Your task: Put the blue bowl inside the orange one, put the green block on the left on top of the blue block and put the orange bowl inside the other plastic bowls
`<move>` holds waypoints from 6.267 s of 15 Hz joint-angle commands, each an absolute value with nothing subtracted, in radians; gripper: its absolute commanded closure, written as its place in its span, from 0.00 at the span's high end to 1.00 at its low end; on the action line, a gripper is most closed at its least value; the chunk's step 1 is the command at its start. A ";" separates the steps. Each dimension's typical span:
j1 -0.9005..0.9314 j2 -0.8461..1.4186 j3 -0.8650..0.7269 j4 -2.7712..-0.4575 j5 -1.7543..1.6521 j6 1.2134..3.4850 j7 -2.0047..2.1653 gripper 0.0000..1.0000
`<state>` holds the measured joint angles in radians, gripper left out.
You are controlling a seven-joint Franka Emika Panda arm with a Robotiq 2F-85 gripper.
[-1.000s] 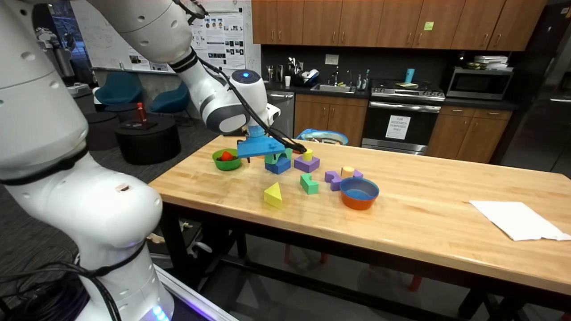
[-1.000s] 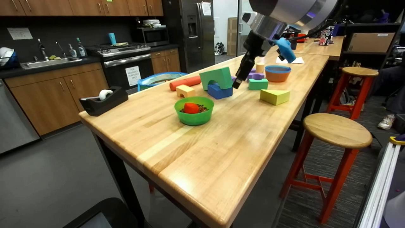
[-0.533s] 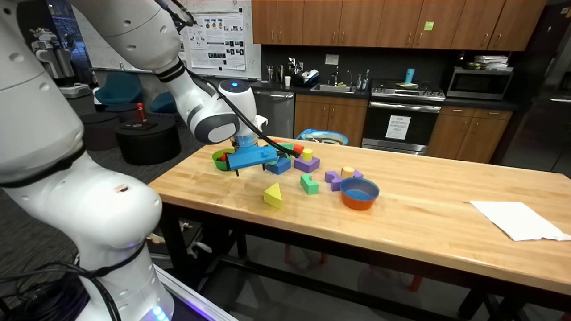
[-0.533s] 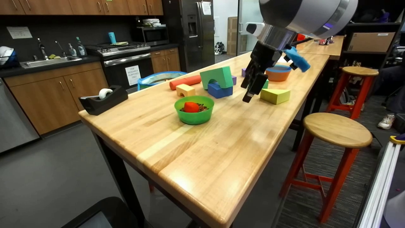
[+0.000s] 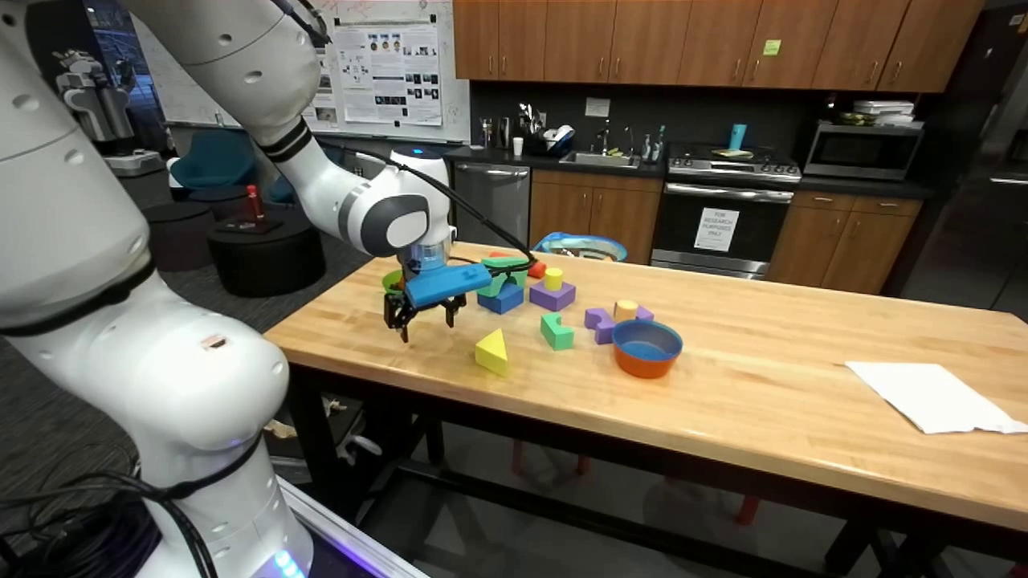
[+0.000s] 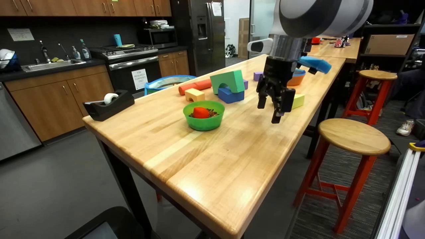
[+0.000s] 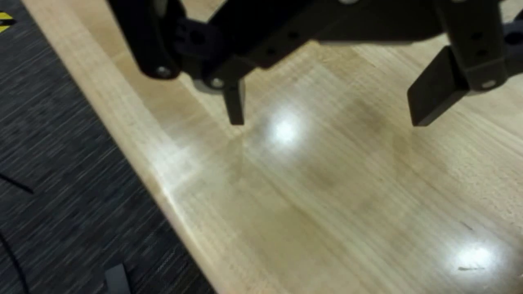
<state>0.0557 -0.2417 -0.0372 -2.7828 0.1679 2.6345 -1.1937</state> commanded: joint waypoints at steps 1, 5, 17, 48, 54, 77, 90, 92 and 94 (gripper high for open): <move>0.094 -0.279 -0.028 -2.780 0.093 2.554 -1.183 1.00; 0.164 -0.356 -0.020 -2.811 0.121 2.474 -1.217 1.00; 0.180 -0.280 -0.072 -2.771 0.105 2.578 -1.387 1.00; 0.193 -0.064 0.113 -2.578 -0.288 2.728 -1.234 1.00; 0.172 -0.012 0.135 -2.553 -0.204 2.728 -1.299 0.88; 0.163 -0.028 0.137 -2.550 -0.250 2.745 -1.251 0.03; 0.190 -0.273 0.115 -2.709 -0.214 2.799 -1.275 0.03; 0.192 -0.312 0.090 -2.727 -0.209 2.795 -1.286 0.03; 0.191 -0.351 0.059 -2.746 -0.208 2.788 -1.293 0.03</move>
<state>0.1747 -0.2604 0.1080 -2.6965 -0.2287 2.7870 -1.2686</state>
